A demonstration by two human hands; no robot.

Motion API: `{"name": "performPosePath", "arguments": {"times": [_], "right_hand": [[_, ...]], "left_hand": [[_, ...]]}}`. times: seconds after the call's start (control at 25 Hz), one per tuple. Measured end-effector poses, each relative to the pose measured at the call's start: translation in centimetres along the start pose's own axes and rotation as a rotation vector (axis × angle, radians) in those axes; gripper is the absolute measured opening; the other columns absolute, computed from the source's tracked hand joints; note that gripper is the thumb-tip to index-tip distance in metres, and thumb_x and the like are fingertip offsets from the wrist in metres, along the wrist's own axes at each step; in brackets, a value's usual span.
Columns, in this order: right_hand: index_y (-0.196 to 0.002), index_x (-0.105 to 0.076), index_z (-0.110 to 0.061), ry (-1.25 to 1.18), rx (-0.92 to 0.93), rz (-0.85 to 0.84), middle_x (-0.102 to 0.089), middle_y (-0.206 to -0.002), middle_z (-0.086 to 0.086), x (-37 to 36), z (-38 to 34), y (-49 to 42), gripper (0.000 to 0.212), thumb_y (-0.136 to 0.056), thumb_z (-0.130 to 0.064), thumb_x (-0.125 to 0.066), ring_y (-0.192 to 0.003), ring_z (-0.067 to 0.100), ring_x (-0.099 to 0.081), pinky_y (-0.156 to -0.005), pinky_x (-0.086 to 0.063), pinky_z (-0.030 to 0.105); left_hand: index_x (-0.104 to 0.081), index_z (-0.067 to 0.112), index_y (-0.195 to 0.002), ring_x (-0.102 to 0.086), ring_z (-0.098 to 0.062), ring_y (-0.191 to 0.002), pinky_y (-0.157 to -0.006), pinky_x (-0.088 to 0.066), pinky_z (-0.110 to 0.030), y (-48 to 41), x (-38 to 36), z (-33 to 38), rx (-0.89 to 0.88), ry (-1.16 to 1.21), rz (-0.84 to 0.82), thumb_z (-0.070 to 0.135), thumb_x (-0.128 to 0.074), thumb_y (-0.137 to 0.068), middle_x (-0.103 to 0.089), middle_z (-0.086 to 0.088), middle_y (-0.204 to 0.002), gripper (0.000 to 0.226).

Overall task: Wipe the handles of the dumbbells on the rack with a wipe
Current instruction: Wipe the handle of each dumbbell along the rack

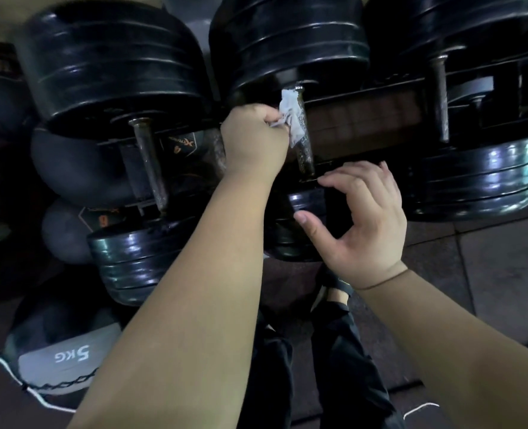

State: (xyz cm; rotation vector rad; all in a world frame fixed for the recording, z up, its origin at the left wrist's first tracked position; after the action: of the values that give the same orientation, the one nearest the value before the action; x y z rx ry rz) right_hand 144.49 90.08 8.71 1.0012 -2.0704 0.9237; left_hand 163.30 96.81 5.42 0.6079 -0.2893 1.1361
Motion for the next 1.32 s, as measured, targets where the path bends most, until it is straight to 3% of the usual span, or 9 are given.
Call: {"name": "performPosePath", "arguments": {"times": [0.16,0.32,0.48,0.6,0.72,0.88,0.96,1.12,1.32], "right_hand": [[-0.107,-0.072,-0.008,0.021,0.012,-0.006,-0.069,-0.111,0.005,0.0,-0.1,0.0,0.046,-0.085,-0.047,-0.079,-0.118,0.030,-0.063,-0.114,-0.037,0.059],[-0.107,-0.072,-0.007,0.031,0.013,-0.005,-0.069,-0.111,0.005,-0.1,-0.1,-0.1,0.047,-0.086,-0.049,-0.076,-0.118,0.031,-0.063,-0.113,-0.037,0.059],[-0.107,-0.071,-0.007,0.032,0.019,0.004,-0.070,-0.110,0.005,-0.1,-0.1,-0.1,0.047,-0.086,-0.049,-0.075,-0.117,0.031,-0.063,-0.112,-0.038,0.059],[-0.107,-0.071,-0.007,0.030,0.021,0.003,-0.070,-0.111,0.005,-0.2,-0.1,0.0,0.048,-0.086,-0.049,-0.075,-0.117,0.030,-0.063,-0.112,-0.038,0.059],[-0.108,-0.071,-0.007,0.034,0.018,0.000,-0.070,-0.111,0.005,-0.2,0.0,0.0,0.048,-0.086,-0.050,-0.075,-0.118,0.030,-0.063,-0.112,-0.038,0.059],[-0.108,-0.071,-0.007,0.032,0.021,0.000,-0.070,-0.111,0.005,-0.2,0.0,0.0,0.048,-0.086,-0.049,-0.075,-0.118,0.031,-0.063,-0.113,-0.038,0.059],[-0.108,-0.071,-0.007,0.032,0.020,0.002,-0.070,-0.111,0.005,-0.2,0.1,0.1,0.048,-0.086,-0.049,-0.075,-0.117,0.031,-0.064,-0.113,-0.038,0.059],[-0.108,-0.071,-0.006,0.033,0.022,0.004,-0.070,-0.111,0.005,-0.3,0.1,0.1,0.047,-0.085,-0.047,-0.078,-0.117,0.031,-0.064,-0.113,-0.038,0.059],[-0.108,-0.071,-0.006,0.031,0.023,0.010,-0.070,-0.110,0.006,-0.3,0.1,0.1,0.046,-0.085,-0.045,-0.079,-0.116,0.032,-0.064,-0.112,-0.038,0.059]], "left_hand": [[-0.075,0.009,-0.082,-0.063,-0.012,-0.072,-0.077,-0.057,-0.036,1.3,-0.6,-0.6,-0.074,0.011,-0.152,0.013,-0.080,-0.081,-0.074,-0.008,-0.079,0.007],[-0.076,0.006,-0.075,-0.063,-0.022,-0.065,-0.067,-0.051,-0.033,0.5,-0.8,-1.2,-0.043,-0.098,-0.089,0.017,-0.076,-0.086,-0.072,-0.015,-0.073,0.015],[-0.065,0.011,-0.063,-0.070,-0.031,-0.060,-0.075,-0.066,-0.047,0.9,-0.8,-1.6,0.282,0.177,-0.158,0.014,-0.076,-0.085,-0.068,-0.001,-0.051,0.025],[-0.066,0.014,-0.089,-0.065,-0.016,-0.051,-0.066,-0.062,-0.035,1.5,-0.2,-1.1,0.343,0.270,-0.227,0.004,-0.077,-0.089,-0.066,0.009,-0.052,0.015],[-0.070,0.018,-0.092,-0.061,-0.001,-0.043,-0.057,-0.057,-0.022,1.4,0.5,-0.2,0.245,0.280,-0.231,0.001,-0.076,-0.091,-0.066,0.012,-0.055,0.018],[-0.077,0.014,-0.115,-0.077,-0.011,-0.080,-0.085,-0.064,-0.033,1.0,0.7,-0.4,0.177,0.240,-0.183,0.003,-0.083,-0.081,-0.069,0.015,-0.089,0.037],[-0.078,0.027,-0.114,-0.075,-0.012,-0.097,-0.090,-0.063,-0.035,0.9,0.5,-0.4,0.113,0.230,-0.159,-0.002,-0.082,-0.077,-0.067,0.020,-0.094,0.047],[-0.076,0.053,-0.077,-0.076,-0.010,-0.087,-0.086,-0.064,-0.039,0.8,0.1,-0.2,-0.024,0.225,-0.129,0.003,-0.080,-0.081,-0.076,0.017,-0.085,0.050],[-0.083,0.021,-0.096,-0.073,-0.006,-0.085,-0.087,-0.061,-0.029,0.9,-0.5,-1.0,0.003,0.154,-0.086,0.012,-0.082,-0.085,-0.076,0.009,-0.089,0.014]]}}
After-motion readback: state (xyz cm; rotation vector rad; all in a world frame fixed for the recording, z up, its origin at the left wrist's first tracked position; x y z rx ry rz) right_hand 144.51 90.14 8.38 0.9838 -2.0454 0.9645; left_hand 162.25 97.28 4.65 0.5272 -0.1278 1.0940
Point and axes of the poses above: each hand's wrist, its own y-axis away from the middle knuckle, its own x-axis out of the back of the hand, z = x × y, the point moved 3 cm from there along -y, towards the middle knuckle
